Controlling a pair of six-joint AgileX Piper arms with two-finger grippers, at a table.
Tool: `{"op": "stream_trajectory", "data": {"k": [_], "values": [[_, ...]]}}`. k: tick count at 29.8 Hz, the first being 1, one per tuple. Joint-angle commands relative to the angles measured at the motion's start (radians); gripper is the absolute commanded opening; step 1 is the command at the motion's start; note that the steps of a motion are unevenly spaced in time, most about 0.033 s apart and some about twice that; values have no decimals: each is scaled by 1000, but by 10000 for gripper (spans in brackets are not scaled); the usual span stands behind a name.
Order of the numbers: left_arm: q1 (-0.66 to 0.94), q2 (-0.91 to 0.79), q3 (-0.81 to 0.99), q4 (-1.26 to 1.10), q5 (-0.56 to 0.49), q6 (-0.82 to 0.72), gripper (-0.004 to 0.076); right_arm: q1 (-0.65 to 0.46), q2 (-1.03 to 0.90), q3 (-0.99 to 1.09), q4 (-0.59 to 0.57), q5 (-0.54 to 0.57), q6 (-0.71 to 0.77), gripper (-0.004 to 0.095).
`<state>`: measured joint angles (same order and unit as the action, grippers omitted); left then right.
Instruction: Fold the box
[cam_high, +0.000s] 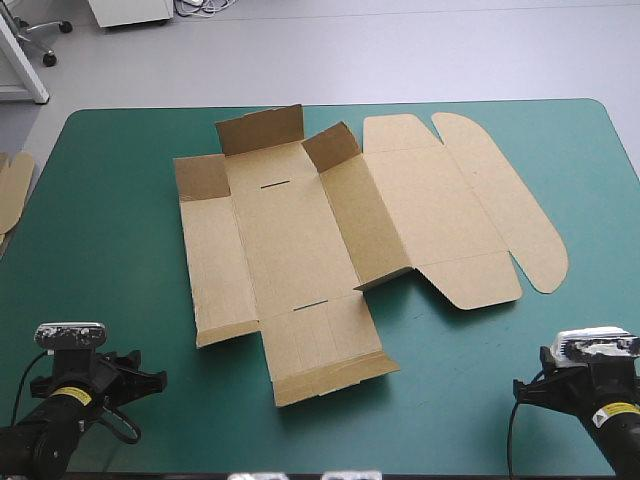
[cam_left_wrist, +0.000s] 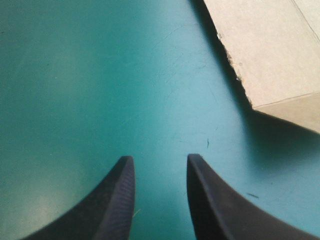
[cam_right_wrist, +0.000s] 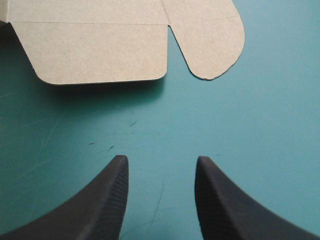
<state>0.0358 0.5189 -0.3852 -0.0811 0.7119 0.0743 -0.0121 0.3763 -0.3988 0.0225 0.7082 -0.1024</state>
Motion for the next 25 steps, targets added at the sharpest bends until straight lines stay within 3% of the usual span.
{"op": "stream_trajectory", "data": {"k": [1,13,20,25], "values": [[-5,5,-34,-11,-58,-9,254,1,5,-30,-3,-66,-5,399],[-5,5,-34,-59,-56,-13,256,1,5,-30,-3,-66,-5,399],[-5,40,-132,-73,-49,-118,407,1,17,-121,-9,-74,-5,400],[-5,137,-255,-71,-59,-118,414,1,119,-236,-57,-81,-5,400]]}}
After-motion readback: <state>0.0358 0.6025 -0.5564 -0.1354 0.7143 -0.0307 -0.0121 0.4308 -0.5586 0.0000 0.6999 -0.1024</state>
